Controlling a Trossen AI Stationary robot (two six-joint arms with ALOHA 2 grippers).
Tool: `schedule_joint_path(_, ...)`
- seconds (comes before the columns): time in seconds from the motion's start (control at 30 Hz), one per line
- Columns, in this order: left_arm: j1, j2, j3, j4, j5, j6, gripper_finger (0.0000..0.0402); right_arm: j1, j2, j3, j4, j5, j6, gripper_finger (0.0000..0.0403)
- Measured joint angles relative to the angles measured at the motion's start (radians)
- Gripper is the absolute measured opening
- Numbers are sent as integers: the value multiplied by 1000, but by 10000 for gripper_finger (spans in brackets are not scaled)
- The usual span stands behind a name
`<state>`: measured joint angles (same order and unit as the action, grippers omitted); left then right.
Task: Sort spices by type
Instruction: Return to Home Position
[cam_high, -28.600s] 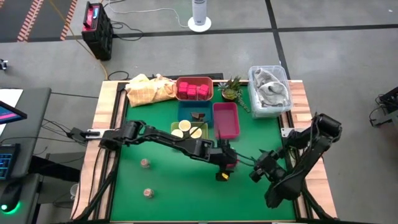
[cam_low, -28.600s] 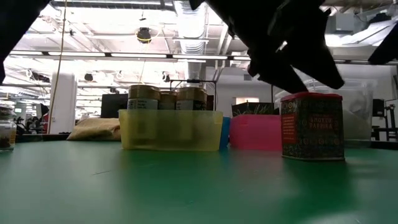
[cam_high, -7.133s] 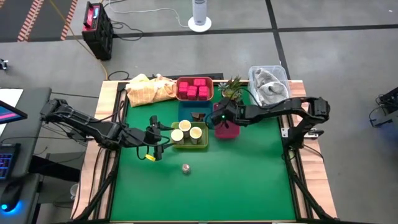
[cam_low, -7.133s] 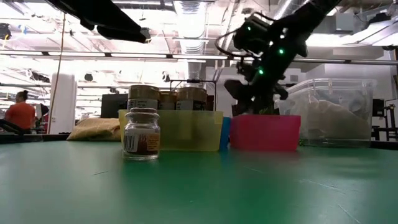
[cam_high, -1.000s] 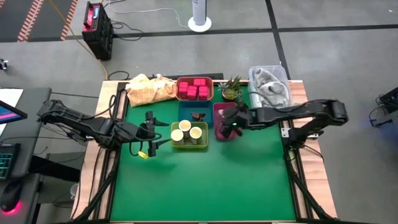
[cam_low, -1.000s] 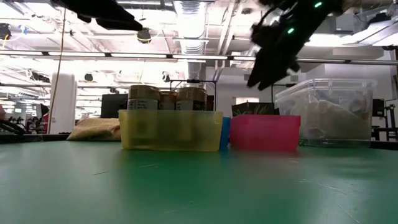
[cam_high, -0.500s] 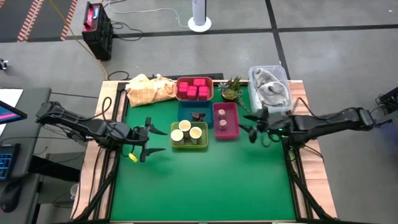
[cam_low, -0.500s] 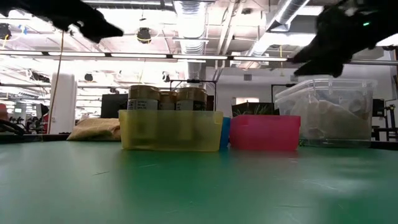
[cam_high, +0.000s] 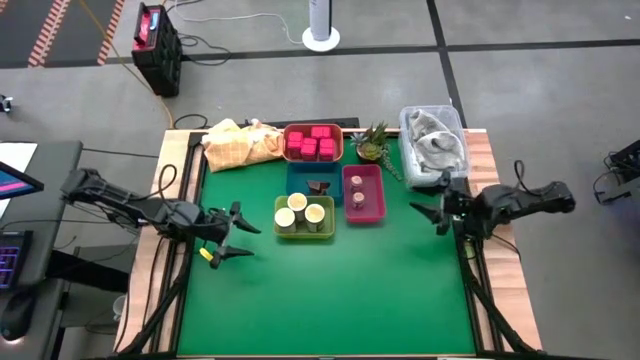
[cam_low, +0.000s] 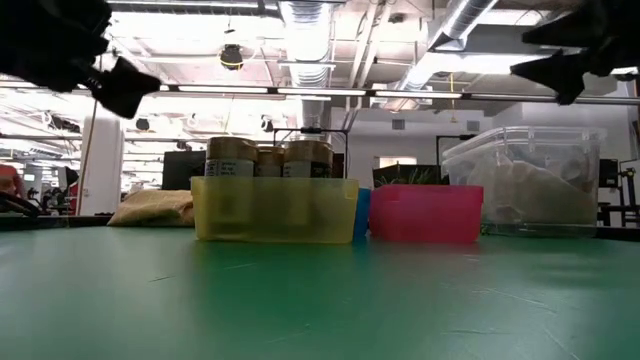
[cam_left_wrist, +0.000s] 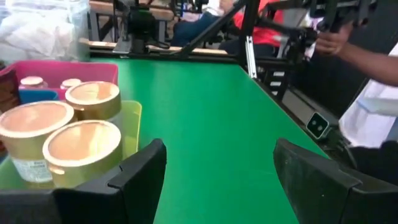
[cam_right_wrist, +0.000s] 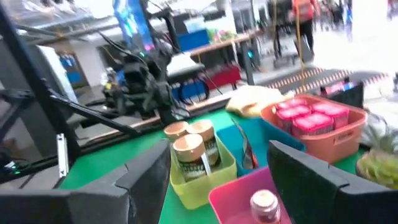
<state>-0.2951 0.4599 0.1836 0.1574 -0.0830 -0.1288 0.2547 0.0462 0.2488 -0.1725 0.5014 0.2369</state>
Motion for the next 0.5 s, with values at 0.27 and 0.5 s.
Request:
schedule_joint_path(0.27,0,-210,-110,-18,9,-29,283,60,-45,-18,-55,43,-25,292)
schedule_joint_path(0.5,0,-340,-156,-86,9,-34,283,68,-44,-88,-25,58,88,292)
